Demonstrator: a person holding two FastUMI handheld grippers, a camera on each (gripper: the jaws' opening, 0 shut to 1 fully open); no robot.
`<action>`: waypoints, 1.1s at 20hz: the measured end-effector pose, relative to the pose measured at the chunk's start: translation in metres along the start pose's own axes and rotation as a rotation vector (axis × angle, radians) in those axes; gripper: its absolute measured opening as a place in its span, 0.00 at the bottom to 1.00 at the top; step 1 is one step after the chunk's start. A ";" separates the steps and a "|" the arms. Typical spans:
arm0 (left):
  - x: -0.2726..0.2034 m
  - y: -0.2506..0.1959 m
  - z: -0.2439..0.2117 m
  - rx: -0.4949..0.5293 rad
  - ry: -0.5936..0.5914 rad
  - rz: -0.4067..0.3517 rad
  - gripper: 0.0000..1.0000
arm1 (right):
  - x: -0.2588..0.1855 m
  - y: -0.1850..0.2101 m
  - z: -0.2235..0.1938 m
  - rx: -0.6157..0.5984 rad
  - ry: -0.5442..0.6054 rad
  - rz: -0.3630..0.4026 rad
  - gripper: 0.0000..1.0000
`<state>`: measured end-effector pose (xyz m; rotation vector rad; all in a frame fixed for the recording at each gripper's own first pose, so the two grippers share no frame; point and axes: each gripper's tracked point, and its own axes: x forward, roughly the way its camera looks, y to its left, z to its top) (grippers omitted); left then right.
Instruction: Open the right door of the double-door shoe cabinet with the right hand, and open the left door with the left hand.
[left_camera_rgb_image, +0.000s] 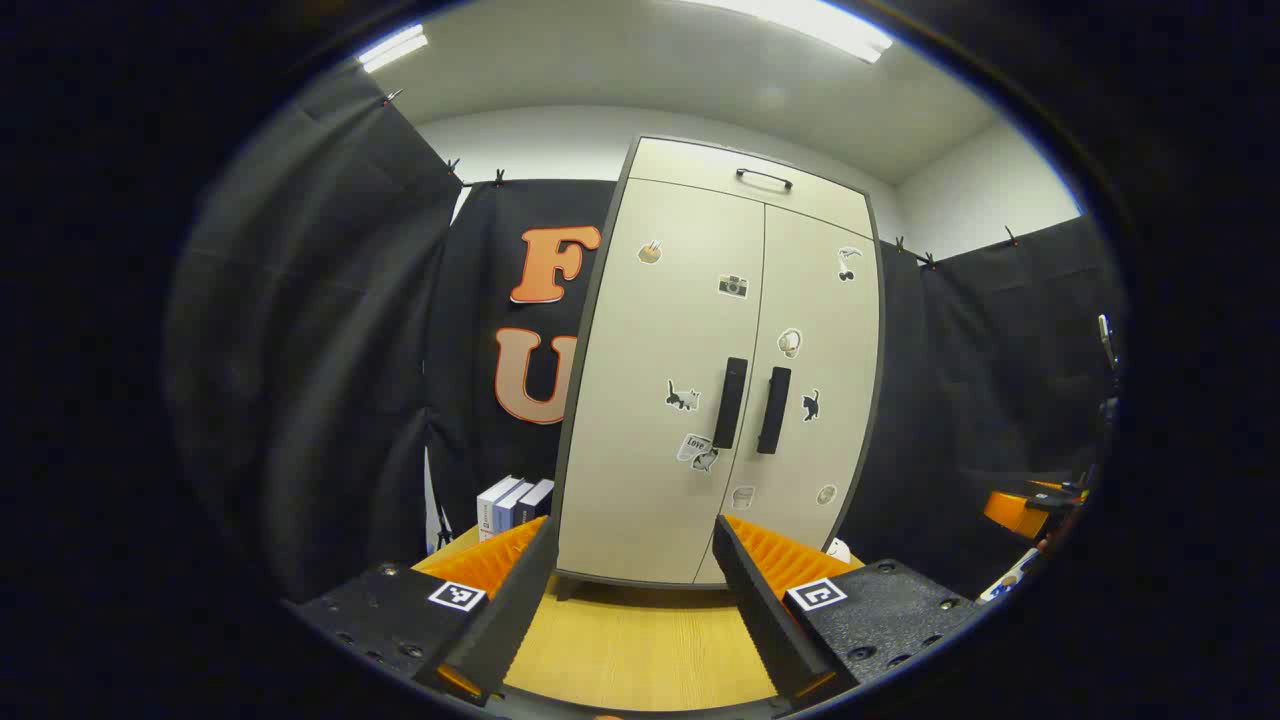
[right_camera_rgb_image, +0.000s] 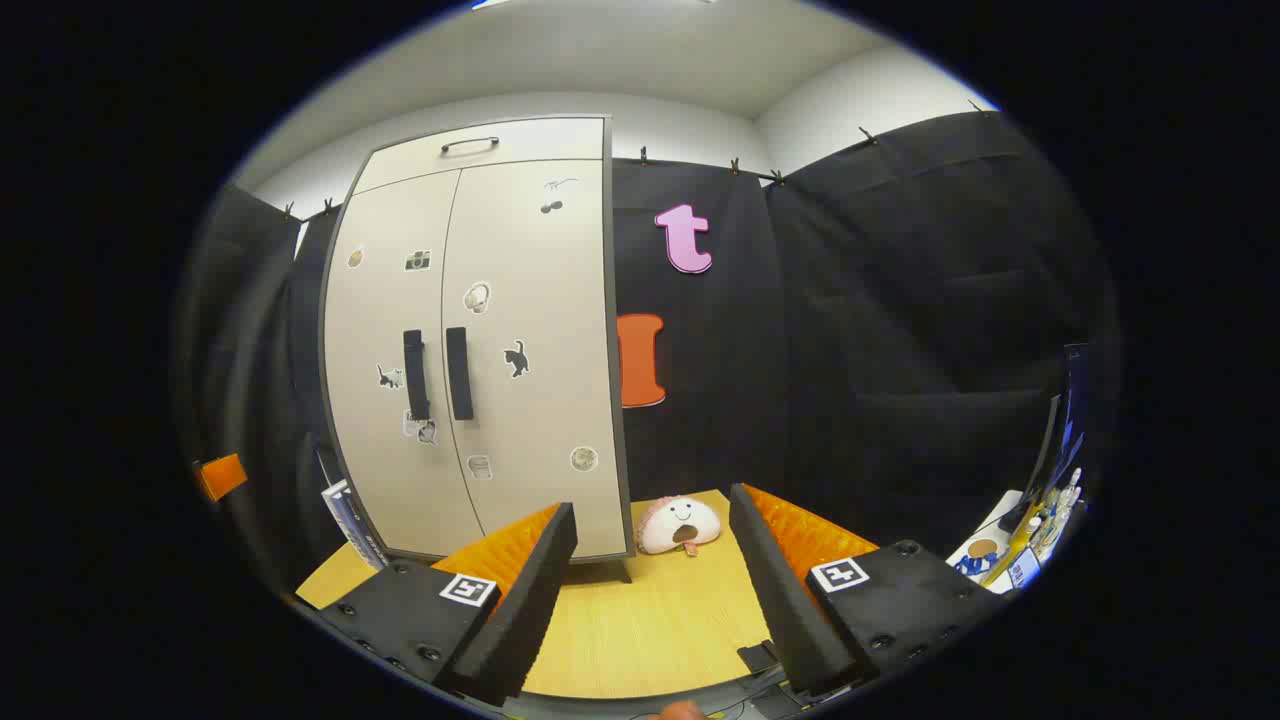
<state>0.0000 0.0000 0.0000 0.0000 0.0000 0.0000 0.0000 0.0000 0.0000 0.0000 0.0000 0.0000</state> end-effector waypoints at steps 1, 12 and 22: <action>0.002 -0.002 0.001 0.007 -0.003 -0.005 0.94 | 0.000 0.000 0.000 -0.007 0.005 -0.002 0.99; 0.007 -0.004 0.006 0.021 -0.004 -0.029 0.95 | -0.005 0.007 0.001 -0.025 0.008 -0.005 0.99; 0.017 0.005 0.000 0.042 0.012 -0.024 0.94 | 0.011 0.039 -0.005 -0.020 0.051 0.062 0.98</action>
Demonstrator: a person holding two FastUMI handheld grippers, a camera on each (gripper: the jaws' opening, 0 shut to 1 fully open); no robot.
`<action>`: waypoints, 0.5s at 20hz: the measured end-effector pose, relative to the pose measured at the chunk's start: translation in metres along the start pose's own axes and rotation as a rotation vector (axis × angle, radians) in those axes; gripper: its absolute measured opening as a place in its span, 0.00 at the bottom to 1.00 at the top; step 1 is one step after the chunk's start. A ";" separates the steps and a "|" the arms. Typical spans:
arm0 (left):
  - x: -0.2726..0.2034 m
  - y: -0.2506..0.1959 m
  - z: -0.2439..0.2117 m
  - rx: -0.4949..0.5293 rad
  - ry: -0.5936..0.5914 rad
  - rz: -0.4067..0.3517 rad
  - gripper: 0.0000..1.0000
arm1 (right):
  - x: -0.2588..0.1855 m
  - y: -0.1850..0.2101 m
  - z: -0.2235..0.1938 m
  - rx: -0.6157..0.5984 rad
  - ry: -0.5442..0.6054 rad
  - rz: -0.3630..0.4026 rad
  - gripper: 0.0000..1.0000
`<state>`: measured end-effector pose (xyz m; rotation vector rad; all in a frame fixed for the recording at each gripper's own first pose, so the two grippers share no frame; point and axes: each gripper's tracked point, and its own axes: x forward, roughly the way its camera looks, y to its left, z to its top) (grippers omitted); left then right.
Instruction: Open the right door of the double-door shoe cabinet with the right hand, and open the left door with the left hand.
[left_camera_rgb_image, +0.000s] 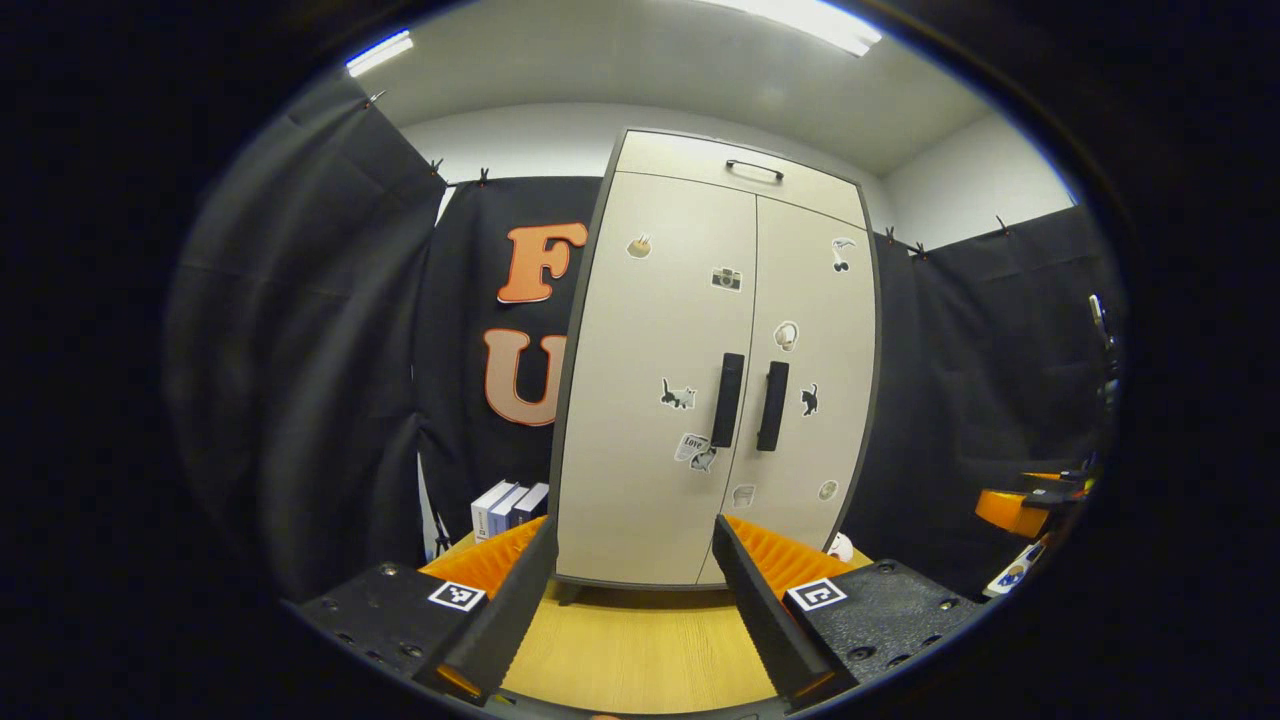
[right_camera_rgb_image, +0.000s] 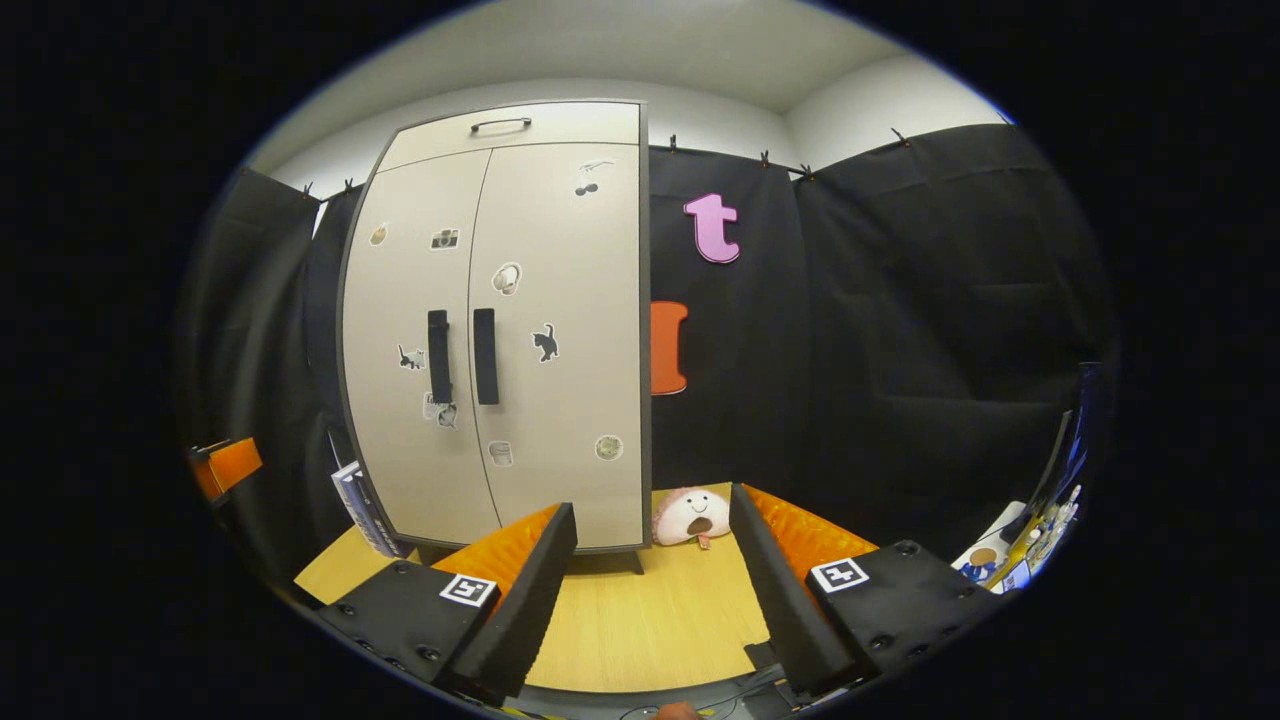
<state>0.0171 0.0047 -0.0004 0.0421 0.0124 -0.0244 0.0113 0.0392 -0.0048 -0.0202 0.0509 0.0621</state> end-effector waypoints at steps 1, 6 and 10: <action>0.001 0.001 0.000 0.000 -0.004 0.000 0.94 | 0.003 0.005 -0.001 0.007 0.008 0.011 0.98; 0.007 0.003 -0.003 -0.002 -0.011 -0.003 0.95 | 0.034 0.032 -0.001 -0.025 0.029 0.052 0.98; 0.013 0.009 -0.011 0.004 0.009 0.004 0.92 | 0.070 0.062 0.007 -0.041 0.031 0.093 0.99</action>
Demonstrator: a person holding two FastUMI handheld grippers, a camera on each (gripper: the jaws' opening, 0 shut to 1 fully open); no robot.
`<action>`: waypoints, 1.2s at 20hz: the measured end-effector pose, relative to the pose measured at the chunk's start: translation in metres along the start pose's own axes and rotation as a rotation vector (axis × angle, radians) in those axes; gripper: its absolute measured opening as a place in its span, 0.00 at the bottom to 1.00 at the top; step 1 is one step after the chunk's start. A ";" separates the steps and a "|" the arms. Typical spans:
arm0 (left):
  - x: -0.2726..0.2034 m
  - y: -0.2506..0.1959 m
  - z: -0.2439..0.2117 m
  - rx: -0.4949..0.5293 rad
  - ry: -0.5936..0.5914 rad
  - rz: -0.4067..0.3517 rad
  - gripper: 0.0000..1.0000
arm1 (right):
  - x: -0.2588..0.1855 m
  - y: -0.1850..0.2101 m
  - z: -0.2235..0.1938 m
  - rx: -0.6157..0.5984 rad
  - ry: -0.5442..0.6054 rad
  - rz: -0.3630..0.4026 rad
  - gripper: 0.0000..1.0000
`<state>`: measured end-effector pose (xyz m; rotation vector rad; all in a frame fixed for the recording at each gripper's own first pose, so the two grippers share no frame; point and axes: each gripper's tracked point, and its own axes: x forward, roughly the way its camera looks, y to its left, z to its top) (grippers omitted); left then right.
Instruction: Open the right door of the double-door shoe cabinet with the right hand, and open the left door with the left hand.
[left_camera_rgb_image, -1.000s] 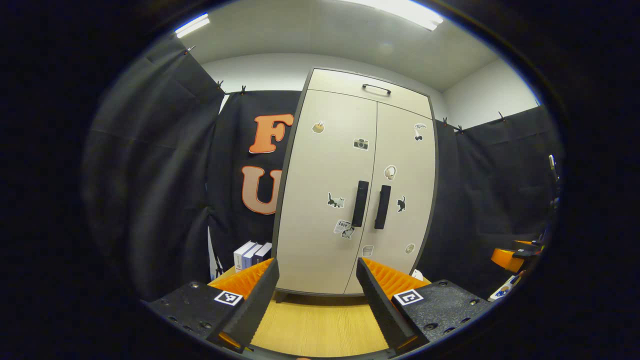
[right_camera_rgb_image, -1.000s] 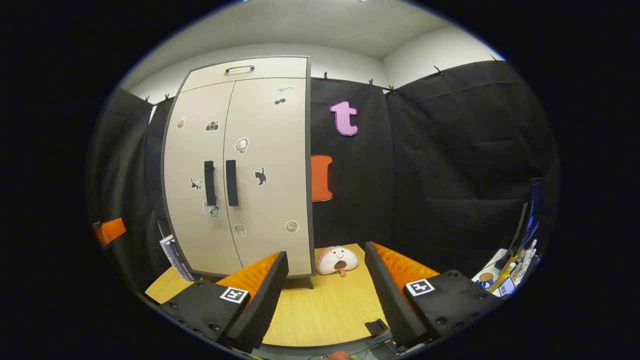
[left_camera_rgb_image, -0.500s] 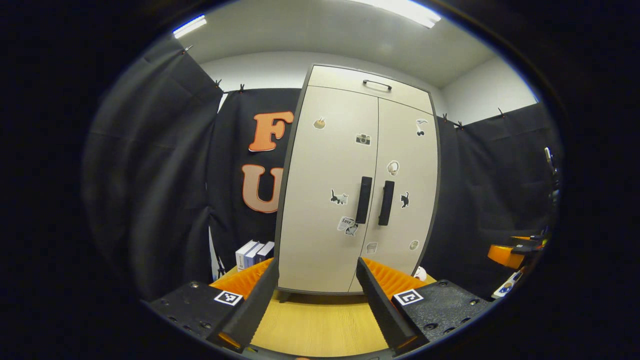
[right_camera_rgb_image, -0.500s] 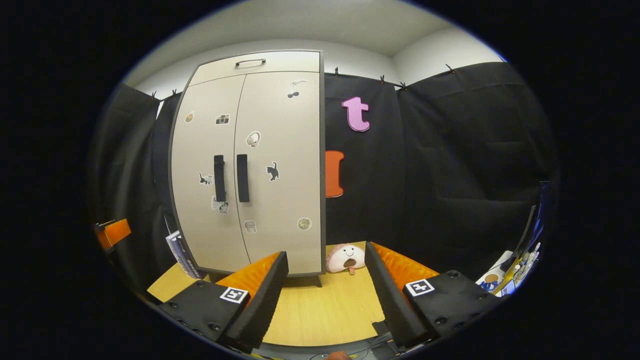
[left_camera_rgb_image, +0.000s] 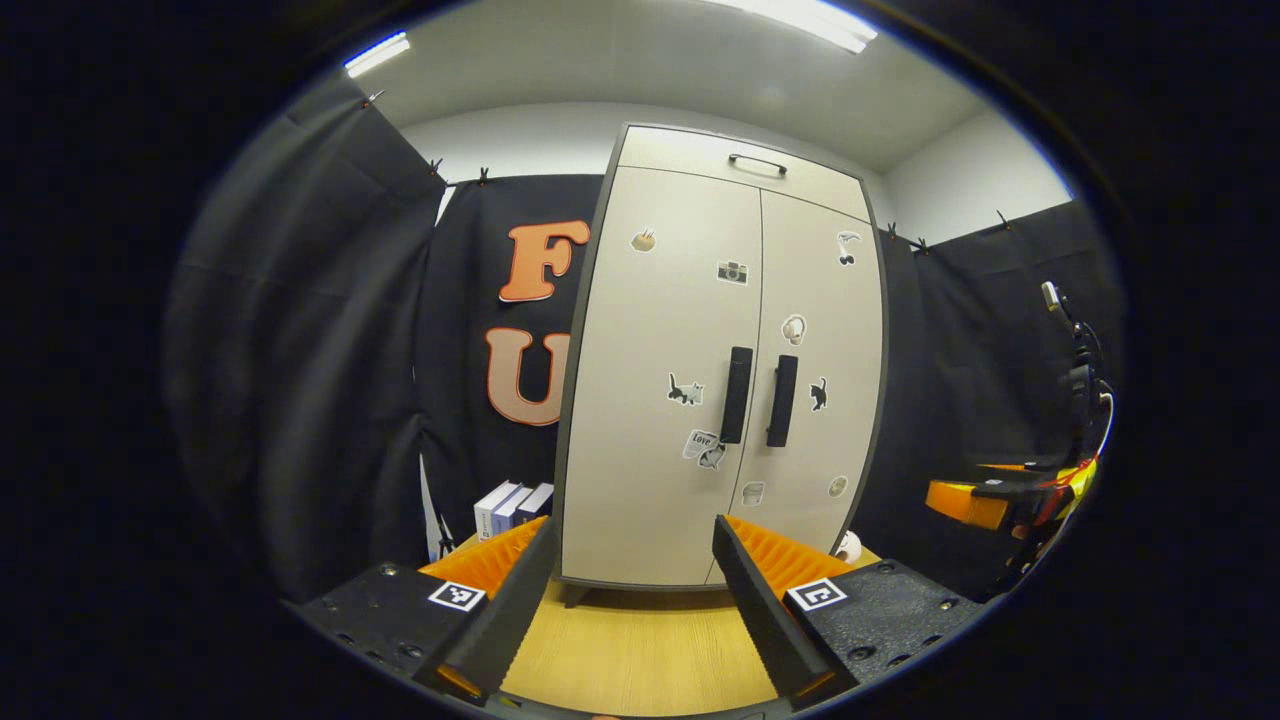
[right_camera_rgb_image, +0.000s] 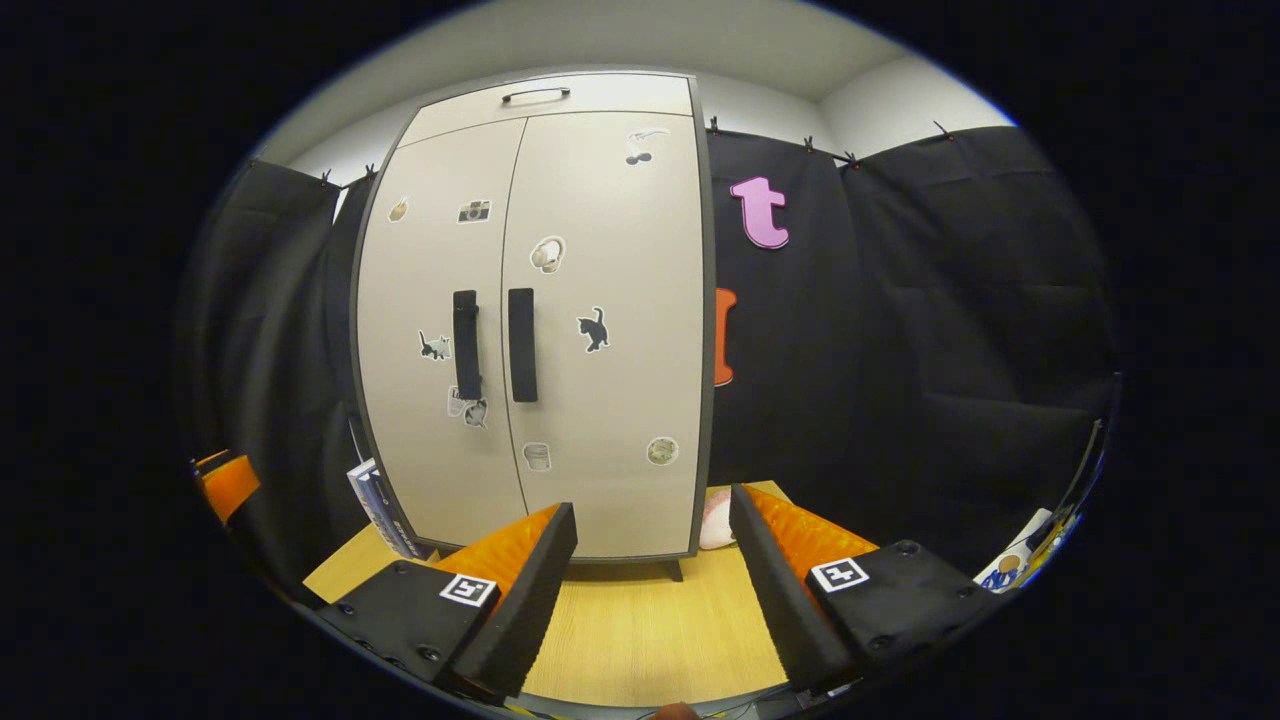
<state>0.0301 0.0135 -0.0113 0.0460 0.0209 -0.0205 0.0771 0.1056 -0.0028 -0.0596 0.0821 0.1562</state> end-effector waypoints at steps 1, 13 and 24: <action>0.002 0.001 -0.002 -0.002 0.004 0.000 0.92 | 0.009 0.007 0.004 -0.002 -0.001 0.010 0.99; 0.016 0.037 -0.018 0.013 0.029 0.070 0.94 | 0.104 0.089 0.076 0.005 -0.062 0.114 0.98; 0.020 0.064 -0.027 0.034 0.042 0.134 0.95 | 0.177 0.122 0.092 0.014 -0.052 0.112 0.96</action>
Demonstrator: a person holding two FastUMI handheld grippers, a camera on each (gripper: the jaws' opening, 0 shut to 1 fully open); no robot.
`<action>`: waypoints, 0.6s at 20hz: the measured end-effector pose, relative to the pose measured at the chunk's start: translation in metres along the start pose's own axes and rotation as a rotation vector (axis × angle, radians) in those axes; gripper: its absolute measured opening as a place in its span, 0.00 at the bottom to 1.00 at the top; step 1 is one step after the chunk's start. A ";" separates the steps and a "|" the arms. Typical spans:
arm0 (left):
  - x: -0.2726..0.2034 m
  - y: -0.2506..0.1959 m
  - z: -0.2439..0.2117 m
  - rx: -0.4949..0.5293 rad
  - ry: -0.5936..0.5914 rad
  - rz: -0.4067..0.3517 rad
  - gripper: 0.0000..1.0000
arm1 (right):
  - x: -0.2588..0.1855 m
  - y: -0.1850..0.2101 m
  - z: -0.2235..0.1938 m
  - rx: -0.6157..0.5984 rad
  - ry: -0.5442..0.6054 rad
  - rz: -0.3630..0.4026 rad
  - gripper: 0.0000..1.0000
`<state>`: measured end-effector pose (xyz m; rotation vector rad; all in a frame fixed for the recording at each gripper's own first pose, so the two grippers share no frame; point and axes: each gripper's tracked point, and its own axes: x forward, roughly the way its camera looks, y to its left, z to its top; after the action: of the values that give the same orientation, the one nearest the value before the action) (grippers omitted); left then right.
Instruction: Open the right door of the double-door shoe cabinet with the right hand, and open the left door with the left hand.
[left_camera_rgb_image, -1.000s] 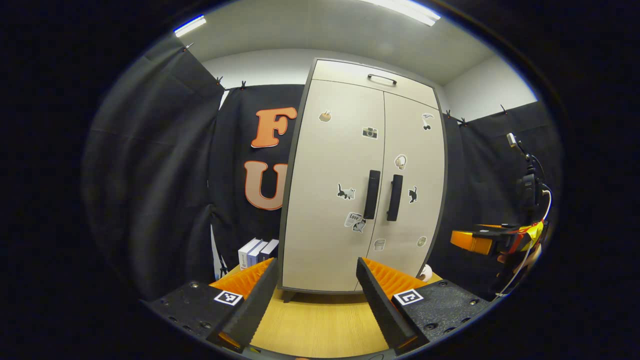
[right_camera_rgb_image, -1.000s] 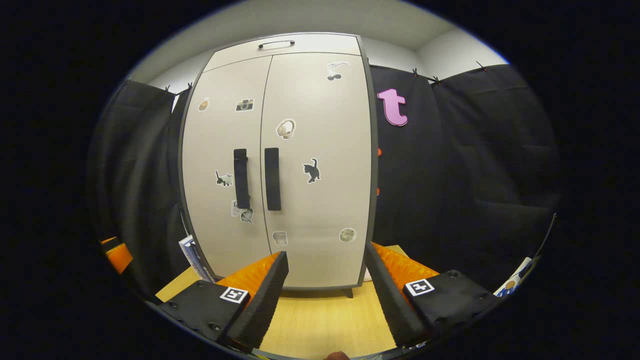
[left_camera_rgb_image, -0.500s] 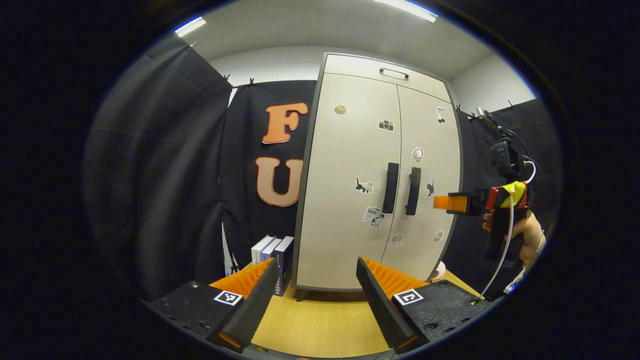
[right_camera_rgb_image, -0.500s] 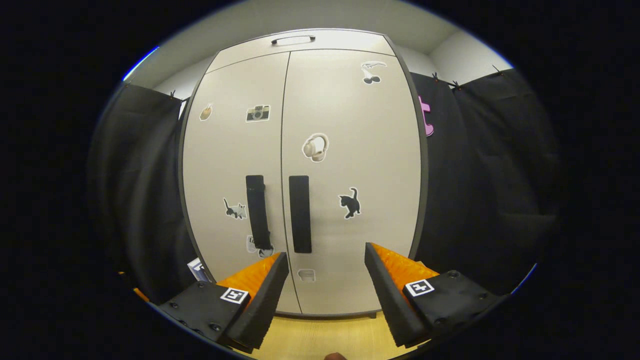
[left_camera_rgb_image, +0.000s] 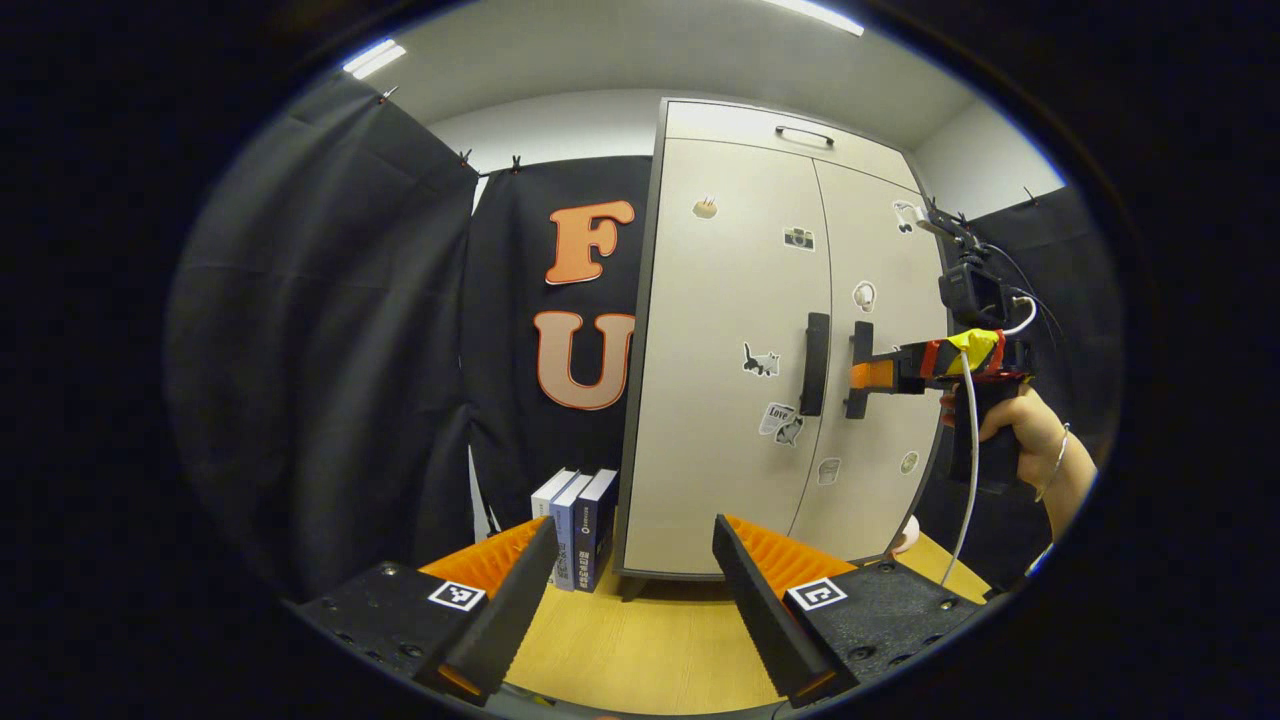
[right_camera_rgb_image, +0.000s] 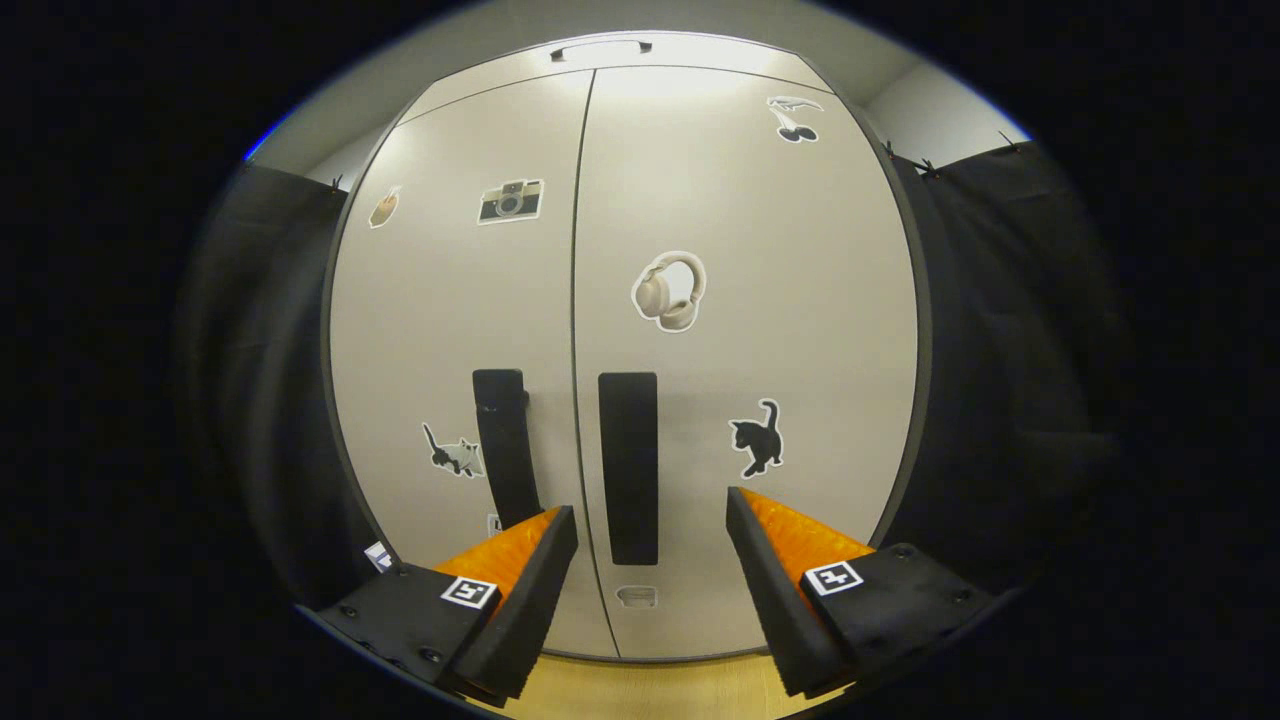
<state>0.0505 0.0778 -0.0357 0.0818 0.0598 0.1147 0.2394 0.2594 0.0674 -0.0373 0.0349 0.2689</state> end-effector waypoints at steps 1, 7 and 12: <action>0.000 0.001 -0.001 -0.003 0.004 0.002 0.95 | 0.004 0.000 0.000 0.006 0.002 -0.001 0.94; -0.001 0.007 -0.005 0.012 0.012 0.018 0.95 | 0.028 0.005 0.002 0.019 0.013 0.004 0.71; -0.002 0.010 -0.006 -0.010 0.016 0.026 0.95 | 0.041 0.007 -0.003 0.052 0.039 0.015 0.69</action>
<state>0.0466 0.0875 -0.0403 0.0721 0.0737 0.1411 0.2772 0.2766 0.0625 0.0097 0.0807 0.2827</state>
